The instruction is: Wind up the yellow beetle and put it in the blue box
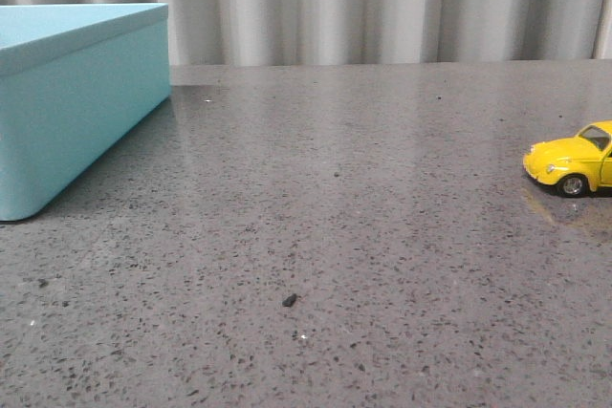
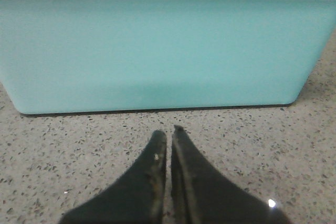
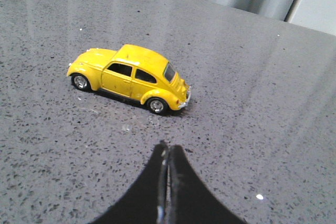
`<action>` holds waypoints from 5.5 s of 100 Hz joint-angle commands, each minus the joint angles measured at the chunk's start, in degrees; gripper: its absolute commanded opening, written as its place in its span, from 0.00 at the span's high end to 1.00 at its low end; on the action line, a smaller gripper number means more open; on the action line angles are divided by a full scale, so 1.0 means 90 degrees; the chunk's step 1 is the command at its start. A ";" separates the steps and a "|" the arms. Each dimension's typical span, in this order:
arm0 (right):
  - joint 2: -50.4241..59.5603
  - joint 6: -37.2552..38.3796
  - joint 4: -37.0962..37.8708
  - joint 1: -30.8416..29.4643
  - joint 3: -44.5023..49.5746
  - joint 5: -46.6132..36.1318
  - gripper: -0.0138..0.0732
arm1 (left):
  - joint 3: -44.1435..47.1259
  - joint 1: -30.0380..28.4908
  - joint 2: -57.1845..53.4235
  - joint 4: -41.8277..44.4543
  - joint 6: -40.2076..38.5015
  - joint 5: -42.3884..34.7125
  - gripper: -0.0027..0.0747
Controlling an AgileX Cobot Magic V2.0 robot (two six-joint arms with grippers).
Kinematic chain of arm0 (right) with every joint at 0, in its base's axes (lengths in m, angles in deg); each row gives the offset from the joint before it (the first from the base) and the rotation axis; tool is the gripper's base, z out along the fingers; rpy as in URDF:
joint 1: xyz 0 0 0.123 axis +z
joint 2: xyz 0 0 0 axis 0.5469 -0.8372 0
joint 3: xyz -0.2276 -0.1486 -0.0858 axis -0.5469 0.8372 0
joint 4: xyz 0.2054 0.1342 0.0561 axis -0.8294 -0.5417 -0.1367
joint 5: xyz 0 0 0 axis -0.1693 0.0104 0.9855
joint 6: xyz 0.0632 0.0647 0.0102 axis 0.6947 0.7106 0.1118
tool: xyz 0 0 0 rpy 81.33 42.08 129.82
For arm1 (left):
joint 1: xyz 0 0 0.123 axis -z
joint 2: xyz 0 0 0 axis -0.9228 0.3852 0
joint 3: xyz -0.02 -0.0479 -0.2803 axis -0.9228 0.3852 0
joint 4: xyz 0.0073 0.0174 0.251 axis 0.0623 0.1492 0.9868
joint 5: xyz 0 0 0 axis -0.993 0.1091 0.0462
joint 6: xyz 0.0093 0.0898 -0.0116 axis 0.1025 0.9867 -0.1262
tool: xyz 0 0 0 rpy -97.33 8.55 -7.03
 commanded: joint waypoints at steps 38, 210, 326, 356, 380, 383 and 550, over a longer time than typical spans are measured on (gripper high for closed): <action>0.0126 -0.0023 0.0046 0.0014 0.0155 -0.1267 0.92 | 0.0166 -0.0003 -0.0207 0.0875 -0.0056 -0.0804 0.99; -0.0086 -0.0035 -0.3322 0.0014 -0.1222 -0.1072 0.92 | -0.0480 0.0020 -0.0083 -0.3029 -0.0116 -0.2316 0.99; -0.8643 0.0392 -0.1494 0.0044 -0.7988 0.5759 0.89 | -0.3422 0.1940 0.2765 -0.1037 0.0501 0.0262 0.99; -0.8891 0.0392 -0.1351 0.0044 -0.7988 0.5486 0.89 | -0.3410 0.1940 0.2778 -0.1022 0.0501 0.0288 0.99; -0.9137 0.0392 -0.1351 0.0044 -0.7988 0.5541 0.89 | -0.3410 0.1940 0.2778 -0.0916 0.0501 0.0276 0.99; -0.9169 0.0392 -0.1351 0.0044 -0.7988 0.5570 0.89 | -0.3410 0.1940 0.2778 -0.0916 0.0501 0.0276 0.99; -0.9527 0.0461 -0.1014 -0.0105 -0.7902 0.5476 0.89 | -0.3410 0.1940 0.2778 -0.0916 0.0501 0.0327 0.99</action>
